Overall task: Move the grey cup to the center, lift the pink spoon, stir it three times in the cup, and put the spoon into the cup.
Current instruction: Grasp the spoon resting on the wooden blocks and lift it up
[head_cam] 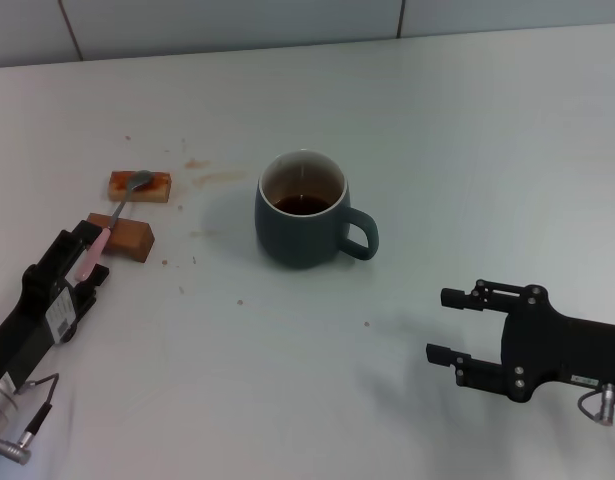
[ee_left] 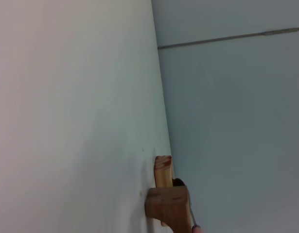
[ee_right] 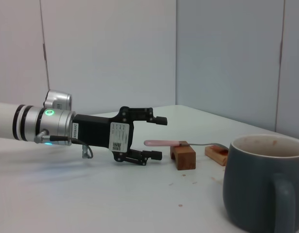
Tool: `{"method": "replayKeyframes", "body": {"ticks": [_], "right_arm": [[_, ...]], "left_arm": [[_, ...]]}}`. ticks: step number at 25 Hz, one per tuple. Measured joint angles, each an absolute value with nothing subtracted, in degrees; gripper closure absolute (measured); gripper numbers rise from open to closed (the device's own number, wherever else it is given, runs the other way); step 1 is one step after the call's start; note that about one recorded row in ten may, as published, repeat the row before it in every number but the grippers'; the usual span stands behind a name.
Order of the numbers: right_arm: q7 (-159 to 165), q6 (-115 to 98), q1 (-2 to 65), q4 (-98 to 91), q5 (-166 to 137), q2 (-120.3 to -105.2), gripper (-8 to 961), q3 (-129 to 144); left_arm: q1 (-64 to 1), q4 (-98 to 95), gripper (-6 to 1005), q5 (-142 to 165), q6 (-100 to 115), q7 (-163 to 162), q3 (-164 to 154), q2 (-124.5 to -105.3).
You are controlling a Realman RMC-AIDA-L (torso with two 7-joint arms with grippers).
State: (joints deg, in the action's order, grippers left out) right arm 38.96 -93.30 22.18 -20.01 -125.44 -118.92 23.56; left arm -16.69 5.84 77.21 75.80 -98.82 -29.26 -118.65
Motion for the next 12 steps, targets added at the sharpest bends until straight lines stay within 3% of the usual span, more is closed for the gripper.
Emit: {"method": "replayKeyframes", "body": {"ticks": [12], "right_arm": [[39.0,-93.1,22.4,-19.9,-125.5,-118.92,311,23.5]], "left_arm": [[-17.5,6.1,199,77.3,75.2,-99.0,-29.1,-118.74]]}}
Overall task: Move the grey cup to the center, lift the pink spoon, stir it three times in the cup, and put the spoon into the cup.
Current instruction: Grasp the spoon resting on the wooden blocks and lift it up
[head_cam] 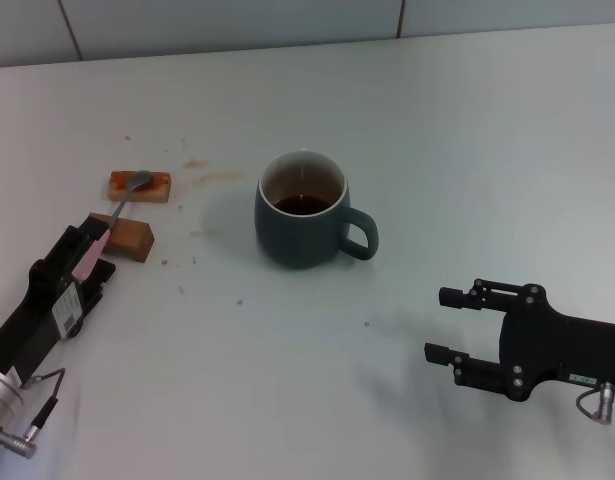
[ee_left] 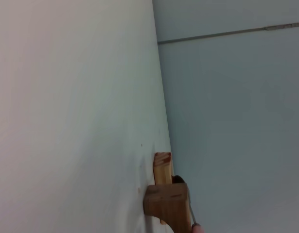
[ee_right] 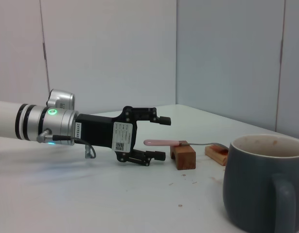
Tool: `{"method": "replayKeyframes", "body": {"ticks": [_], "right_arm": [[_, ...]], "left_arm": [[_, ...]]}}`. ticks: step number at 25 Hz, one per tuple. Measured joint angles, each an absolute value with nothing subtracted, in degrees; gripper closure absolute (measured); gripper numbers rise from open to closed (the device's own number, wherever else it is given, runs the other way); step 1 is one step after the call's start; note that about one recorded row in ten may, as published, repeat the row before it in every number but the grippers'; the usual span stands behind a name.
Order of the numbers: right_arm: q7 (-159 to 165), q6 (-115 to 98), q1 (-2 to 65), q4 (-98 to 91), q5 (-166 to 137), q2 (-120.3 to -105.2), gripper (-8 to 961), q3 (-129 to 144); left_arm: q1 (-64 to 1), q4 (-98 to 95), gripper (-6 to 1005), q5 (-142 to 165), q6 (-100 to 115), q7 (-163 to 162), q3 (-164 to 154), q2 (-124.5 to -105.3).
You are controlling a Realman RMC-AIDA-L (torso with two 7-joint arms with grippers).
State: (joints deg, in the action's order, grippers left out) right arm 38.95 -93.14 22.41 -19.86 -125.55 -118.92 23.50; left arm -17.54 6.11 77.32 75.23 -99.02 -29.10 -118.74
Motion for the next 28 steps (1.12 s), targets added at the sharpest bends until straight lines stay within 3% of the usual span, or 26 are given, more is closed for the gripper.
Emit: {"method": "replayKeyframes", "body": {"ticks": [11,17,28], "right_arm": [[39.0,-93.2,22.5,-19.9,-125.3,-118.92,311,23.5],[39.0,-93.2,22.5,-19.9,-125.3,-118.93,311,23.3],[39.0,-93.1,22.6,-19.8,-125.2,-119.00,311,23.3]], "left_arm": [[-18.2,5.8,234,77.0,73.4,-98.5,-28.8,-118.73],[-18.4,5.6,402,77.0,72.7,-98.8,-28.8,-118.73],[-18.9,5.6,440,76.9,71.8,-98.9,-28.8,-118.74]]}}
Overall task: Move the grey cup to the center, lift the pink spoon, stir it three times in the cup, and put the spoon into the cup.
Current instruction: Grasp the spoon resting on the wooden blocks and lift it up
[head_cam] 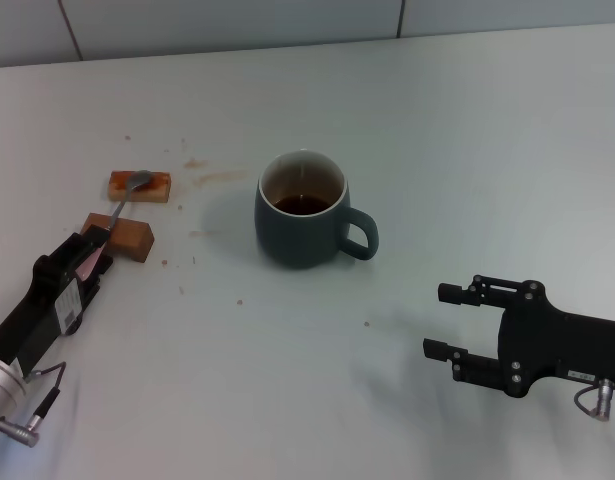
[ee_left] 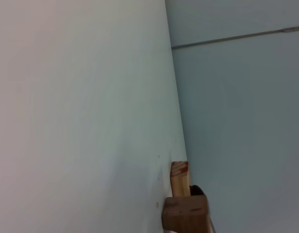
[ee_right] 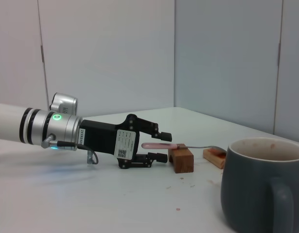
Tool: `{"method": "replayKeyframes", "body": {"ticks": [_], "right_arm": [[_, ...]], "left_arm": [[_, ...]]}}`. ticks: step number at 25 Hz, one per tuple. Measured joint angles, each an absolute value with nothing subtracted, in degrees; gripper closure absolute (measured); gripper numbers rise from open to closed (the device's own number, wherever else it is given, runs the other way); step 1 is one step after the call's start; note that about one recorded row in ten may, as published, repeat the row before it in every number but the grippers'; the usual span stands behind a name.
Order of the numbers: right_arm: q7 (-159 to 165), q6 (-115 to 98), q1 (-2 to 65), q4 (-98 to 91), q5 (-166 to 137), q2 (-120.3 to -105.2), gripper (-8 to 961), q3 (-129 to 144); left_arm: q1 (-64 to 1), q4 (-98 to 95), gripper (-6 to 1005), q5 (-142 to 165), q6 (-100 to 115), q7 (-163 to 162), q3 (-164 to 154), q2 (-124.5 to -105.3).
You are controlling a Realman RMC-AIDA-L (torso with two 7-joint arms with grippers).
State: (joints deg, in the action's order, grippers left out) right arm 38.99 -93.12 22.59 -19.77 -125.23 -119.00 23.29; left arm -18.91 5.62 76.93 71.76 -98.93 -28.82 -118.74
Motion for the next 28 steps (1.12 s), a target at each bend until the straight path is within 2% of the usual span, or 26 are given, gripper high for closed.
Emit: {"method": "replayKeyframes", "body": {"ticks": [5,13,19,28], "right_arm": [[39.6,-92.9,22.7,-19.8,-125.2,-118.98,310,23.5],[39.7,-92.9,22.7,-19.8,-125.2,-118.97,310,23.6],[39.7,-92.4,22.7,-19.8,-125.4,-119.02,310,23.6],[39.7,-92.4,22.7,-19.6,-125.4,-119.00,310,23.6]], "left_arm": [[-19.0,5.6,542,76.9,71.7,-99.0,-28.8,-118.74],[-19.0,5.5,547,76.9,71.6,-99.1,-28.8,-118.74],[-19.0,5.4,690,76.9,71.6,-99.1,-28.7,-118.74],[-19.0,5.4,693,77.0,72.0,-99.1,-28.7,-118.74]]}}
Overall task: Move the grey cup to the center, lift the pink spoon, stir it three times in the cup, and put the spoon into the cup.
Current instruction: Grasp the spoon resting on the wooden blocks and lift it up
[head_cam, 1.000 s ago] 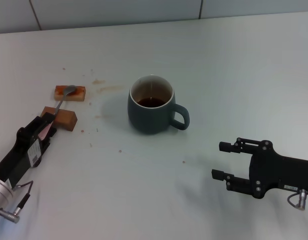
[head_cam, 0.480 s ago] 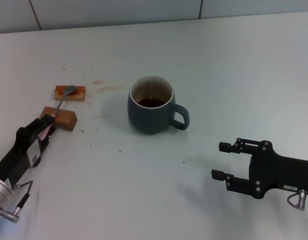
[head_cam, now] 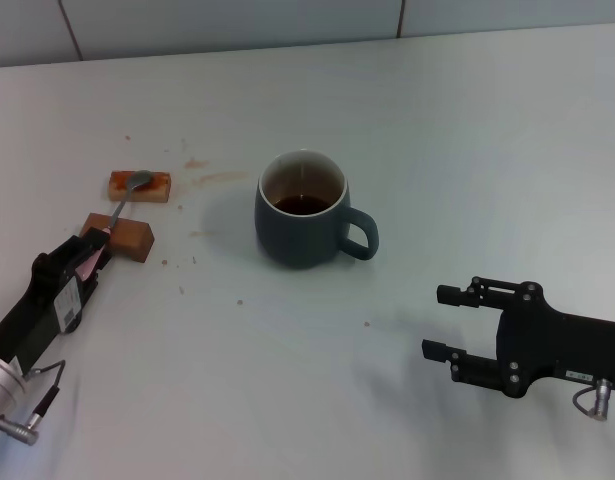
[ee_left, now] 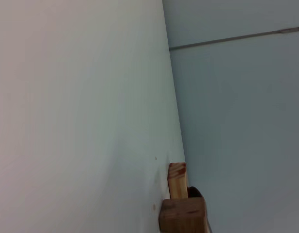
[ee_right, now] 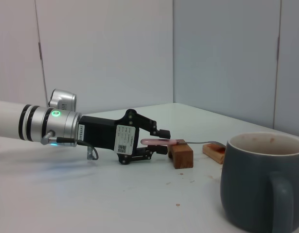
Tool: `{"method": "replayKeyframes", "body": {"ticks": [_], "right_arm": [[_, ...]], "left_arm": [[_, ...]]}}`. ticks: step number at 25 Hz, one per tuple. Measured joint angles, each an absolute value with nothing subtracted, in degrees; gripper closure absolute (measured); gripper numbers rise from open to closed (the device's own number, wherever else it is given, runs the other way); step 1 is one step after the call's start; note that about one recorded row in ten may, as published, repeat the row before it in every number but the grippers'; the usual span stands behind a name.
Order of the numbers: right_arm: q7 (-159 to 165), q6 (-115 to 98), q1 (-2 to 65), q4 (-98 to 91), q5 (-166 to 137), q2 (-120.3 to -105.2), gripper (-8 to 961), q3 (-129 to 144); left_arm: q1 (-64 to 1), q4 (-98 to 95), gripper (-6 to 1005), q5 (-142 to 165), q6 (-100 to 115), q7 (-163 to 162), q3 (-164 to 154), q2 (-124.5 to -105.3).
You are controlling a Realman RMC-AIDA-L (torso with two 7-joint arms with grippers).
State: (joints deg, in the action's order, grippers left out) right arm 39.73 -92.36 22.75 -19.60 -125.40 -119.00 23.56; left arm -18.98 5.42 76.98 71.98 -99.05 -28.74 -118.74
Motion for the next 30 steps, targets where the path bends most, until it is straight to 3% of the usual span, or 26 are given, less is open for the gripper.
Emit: {"method": "replayKeyframes", "body": {"ticks": [10,21,30], "right_arm": [[39.7,-92.3,22.9,-19.6,-125.4,-119.00,310,23.6],[39.8,-92.2,23.1,-19.5,-125.6,-119.00,310,23.6],[40.3,-91.6,23.3,-19.5,-125.6,-119.00,310,23.6]], "left_arm": [[-19.0,5.8,697,77.2,72.0,-99.1,-28.7,-118.74],[-19.1,5.8,798,76.9,71.8,-98.6,-28.7,-118.74],[-19.4,5.7,810,76.9,71.7,-98.8,-28.7,-118.74]]}}
